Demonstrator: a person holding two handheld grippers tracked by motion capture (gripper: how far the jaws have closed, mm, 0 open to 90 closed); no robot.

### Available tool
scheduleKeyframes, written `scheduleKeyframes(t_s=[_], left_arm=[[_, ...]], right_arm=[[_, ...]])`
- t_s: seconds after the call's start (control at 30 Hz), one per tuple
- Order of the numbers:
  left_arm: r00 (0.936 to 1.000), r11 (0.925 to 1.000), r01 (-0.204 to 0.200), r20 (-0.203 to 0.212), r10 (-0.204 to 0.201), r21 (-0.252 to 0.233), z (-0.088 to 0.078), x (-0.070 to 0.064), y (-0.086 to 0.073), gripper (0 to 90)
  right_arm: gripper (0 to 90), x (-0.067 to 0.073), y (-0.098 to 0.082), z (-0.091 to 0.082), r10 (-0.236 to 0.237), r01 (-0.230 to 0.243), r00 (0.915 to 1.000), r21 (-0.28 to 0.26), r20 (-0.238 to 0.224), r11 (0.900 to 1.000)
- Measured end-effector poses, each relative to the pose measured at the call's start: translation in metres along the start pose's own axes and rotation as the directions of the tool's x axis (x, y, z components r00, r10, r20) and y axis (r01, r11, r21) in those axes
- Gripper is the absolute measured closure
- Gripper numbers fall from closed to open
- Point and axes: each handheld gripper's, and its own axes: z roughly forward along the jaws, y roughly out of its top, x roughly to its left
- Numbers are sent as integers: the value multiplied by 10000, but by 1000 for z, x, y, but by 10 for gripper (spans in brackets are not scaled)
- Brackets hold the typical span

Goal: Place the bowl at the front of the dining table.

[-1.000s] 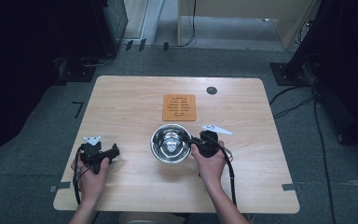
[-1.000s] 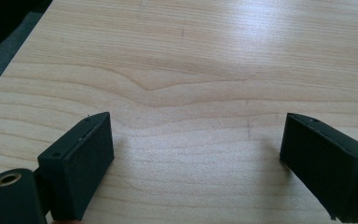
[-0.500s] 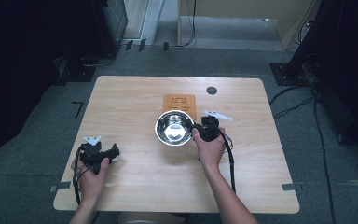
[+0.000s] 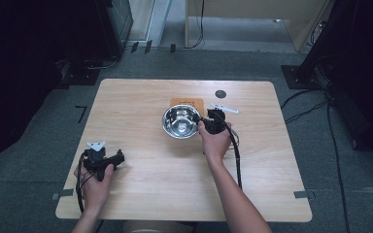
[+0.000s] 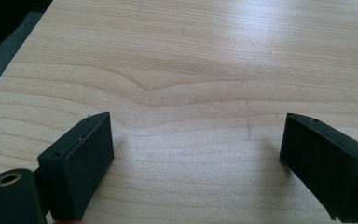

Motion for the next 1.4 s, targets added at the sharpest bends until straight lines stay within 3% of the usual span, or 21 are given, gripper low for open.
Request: scheduleKeyframes(t_s=[0.23,0.4,0.47,0.8,0.97,1.07,1.27,1.3,1.33,1.4], left_arm=[[10000,10000,8,0,-8,-16,0,0,0,93],[10000,10000,7,1,-7,-14,0,0,0,93],[10000,10000,7,1,-7,-14,0,0,0,93],[10000,10000,4,-2,-4,-2,0,0,0,93],[10000,10000,8,-1,-8,-14,0,0,0,93],[10000,10000,7,-4,-7,-13,0,0,0,93],[10000,10000,7,-2,-7,-4,0,0,0,93],[10000,10000,7,2,-7,-6,0,0,0,93],[10000,10000,7,0,-7,-3,0,0,0,93],[10000,10000,7,2,-7,-4,0,0,0,93]], right_arm=[[843,-5,7,14,320,-320,9991,-4,273,9995],[843,-17,11,29,1109,-1094,9917,-256,657,9937],[843,-20,13,34,1226,-1199,9887,-349,868,9922],[843,-24,22,60,1399,-1306,9749,-643,1730,9893],[840,-24,23,68,1463,-1331,9704,-801,1921,9879],[841,-27,22,75,1568,-1432,9635,-772,2171,9867],[837,-30,22,76,1776,-1621,9612,-884,2111,9828],[809,-30,22,75,1735,-1574,9623,-912,2096,9833],[694,-30,22,74,1635,-1432,9657,-1115,2017,9834],[582,-31,24,70,1516,-1300,9714,-1247,1826,9836]])
